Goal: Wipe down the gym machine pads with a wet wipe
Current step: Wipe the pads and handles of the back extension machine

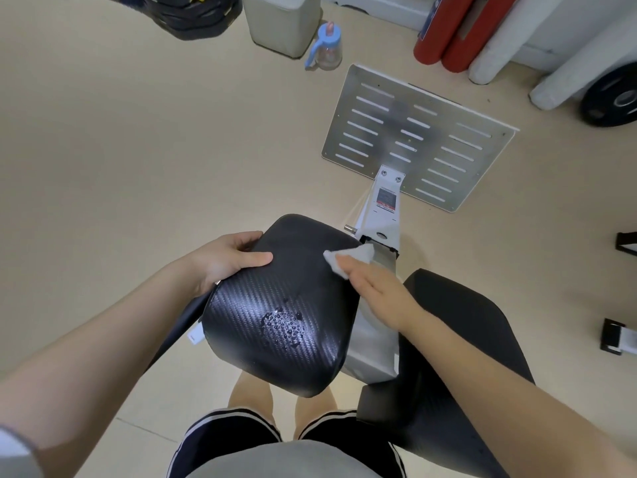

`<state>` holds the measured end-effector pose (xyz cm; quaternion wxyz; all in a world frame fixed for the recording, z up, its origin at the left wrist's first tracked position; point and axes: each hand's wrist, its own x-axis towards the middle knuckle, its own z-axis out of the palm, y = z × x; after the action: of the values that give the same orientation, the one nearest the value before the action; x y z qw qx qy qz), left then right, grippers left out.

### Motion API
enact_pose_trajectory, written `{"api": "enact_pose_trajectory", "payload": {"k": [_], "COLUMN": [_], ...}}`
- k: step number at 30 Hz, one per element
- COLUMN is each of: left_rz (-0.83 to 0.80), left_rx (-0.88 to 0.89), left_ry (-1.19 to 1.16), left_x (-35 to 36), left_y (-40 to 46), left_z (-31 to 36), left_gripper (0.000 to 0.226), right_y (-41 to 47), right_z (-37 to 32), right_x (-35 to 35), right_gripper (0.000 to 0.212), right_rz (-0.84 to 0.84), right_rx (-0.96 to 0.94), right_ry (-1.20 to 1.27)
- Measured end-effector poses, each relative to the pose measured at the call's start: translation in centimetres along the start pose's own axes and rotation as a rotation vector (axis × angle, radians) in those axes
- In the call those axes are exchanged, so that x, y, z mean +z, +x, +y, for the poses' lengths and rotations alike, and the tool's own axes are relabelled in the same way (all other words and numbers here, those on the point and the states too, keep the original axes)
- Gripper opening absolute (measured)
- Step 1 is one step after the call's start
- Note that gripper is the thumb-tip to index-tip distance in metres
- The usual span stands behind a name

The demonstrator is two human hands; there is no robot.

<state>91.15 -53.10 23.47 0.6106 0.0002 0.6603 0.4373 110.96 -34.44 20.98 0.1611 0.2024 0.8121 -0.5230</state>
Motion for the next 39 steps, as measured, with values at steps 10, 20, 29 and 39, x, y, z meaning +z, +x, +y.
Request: {"api": "enact_pose_trajectory", "payload": {"k": [10, 20, 29, 39], "left_rz": [-0.035, -0.046, -0.106, -0.162], "left_rx": [-0.003, 0.015, 0.026, 0.079], "left_ry": [0.134, 0.083, 0.139, 0.122], "left_x": [-0.7, -1.0, -1.3, -3.6], "left_y": [0.0, 0.2, -0.3, 0.8], "left_z": [0.8, 0.5, 0.7, -0.9], "left_gripper": [0.044, 0.035, 0.041, 0.064], "right_y": [1.0, 4.1, 1.0, 10.9], "right_z": [-3.0, -3.6, -7.8, -6.2], "right_x": [-0.1, 0.3, 1.5, 1.9], "right_gripper": [0.048, 0.048, 0.049, 0.052], "right_rz": [-0.188, -0.168, -0.324, -0.17], "right_rx": [-0.054, 0.131, -0.029, 0.239], "right_ry": [-0.174, -0.068, -0.242, -0.141]}}
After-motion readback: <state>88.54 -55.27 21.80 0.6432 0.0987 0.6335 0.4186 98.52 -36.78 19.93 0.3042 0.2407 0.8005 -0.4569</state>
